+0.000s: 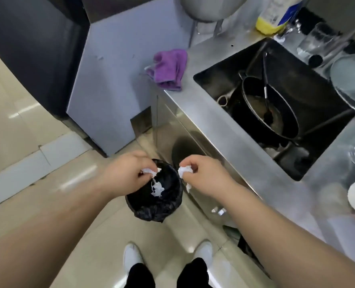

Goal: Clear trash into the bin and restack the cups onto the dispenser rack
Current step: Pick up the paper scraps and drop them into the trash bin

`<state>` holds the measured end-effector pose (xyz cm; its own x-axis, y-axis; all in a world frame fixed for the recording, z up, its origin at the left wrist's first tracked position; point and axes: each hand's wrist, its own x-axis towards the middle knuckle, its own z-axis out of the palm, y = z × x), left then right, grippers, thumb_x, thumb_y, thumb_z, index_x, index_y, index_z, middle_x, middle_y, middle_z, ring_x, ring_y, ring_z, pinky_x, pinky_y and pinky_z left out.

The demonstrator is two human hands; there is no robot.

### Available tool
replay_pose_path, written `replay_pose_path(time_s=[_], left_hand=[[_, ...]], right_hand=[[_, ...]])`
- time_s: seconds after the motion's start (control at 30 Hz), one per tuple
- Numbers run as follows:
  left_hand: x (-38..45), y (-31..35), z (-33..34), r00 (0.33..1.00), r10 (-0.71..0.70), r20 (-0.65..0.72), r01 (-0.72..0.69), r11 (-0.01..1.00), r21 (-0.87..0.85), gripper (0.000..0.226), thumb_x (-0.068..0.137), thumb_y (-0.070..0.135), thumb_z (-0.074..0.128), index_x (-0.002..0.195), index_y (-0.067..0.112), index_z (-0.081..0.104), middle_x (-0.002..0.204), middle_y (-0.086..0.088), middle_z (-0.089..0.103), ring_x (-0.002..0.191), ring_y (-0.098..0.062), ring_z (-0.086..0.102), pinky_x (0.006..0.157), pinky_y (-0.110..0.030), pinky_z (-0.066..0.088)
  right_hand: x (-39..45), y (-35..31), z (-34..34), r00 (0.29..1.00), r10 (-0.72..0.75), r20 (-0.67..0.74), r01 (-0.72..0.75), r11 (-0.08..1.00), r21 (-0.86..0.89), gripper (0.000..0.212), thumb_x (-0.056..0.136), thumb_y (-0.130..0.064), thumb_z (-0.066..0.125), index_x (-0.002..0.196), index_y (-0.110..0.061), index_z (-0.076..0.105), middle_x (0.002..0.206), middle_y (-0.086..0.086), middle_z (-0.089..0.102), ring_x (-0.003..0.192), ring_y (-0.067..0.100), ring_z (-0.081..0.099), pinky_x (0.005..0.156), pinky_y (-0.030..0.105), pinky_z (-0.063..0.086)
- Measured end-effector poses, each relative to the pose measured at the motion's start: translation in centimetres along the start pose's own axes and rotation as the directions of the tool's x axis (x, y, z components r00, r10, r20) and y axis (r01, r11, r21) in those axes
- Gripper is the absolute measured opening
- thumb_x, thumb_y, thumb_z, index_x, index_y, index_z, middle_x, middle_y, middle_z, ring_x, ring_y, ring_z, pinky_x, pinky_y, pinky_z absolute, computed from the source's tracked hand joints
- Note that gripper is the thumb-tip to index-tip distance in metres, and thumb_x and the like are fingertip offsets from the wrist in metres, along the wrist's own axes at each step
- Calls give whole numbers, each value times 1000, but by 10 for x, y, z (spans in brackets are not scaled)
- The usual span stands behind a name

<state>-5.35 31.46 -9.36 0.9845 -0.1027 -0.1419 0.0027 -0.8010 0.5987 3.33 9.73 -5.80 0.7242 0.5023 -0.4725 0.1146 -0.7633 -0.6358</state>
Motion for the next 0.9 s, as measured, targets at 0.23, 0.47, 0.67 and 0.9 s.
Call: replay_pose_path(time_s=[0.23, 0.47, 0.67, 0.9], left_hand=[[-19, -73, 117, 993, -90, 73, 96, 992, -82, 17, 82, 18, 69, 97, 22, 77, 95, 6, 65, 73, -1, 51, 71, -27, 52], [-23, -150, 252, 959, -233, 163, 256, 958, -133, 20, 87, 16, 66, 102, 23, 76, 96, 16, 53, 76, -4, 58, 68, -8, 37], [-10, -210, 338, 945, -284, 165, 309, 938, -154, 24, 85, 12, 66, 105, 22, 75, 100, 10, 59, 87, -10, 65, 75, -21, 48], [28, -265, 372, 961, -263, 91, 273, 954, -127, 24, 84, 14, 64, 104, 20, 74, 101, -1, 65, 91, -22, 66, 80, -38, 55]], right_hand=[[53, 77, 94, 983, 173, 59, -177, 982, 58, 9, 85, -27, 62, 92, -31, 65, 63, -13, 63, 53, -11, 56, 45, 6, 34], [111, 173, 207, 958, 262, 120, -276, 953, 122, 14, 84, -28, 61, 94, -37, 63, 79, -14, 62, 72, 4, 63, 66, 21, 45], [159, 226, 272, 958, 256, 130, -276, 945, 174, 19, 87, -21, 60, 89, -40, 61, 71, -18, 61, 59, -7, 62, 65, 18, 50], [208, 258, 322, 955, 276, 104, -290, 943, 165, 23, 82, -24, 64, 99, -40, 63, 85, -15, 66, 76, 11, 68, 76, 33, 57]])
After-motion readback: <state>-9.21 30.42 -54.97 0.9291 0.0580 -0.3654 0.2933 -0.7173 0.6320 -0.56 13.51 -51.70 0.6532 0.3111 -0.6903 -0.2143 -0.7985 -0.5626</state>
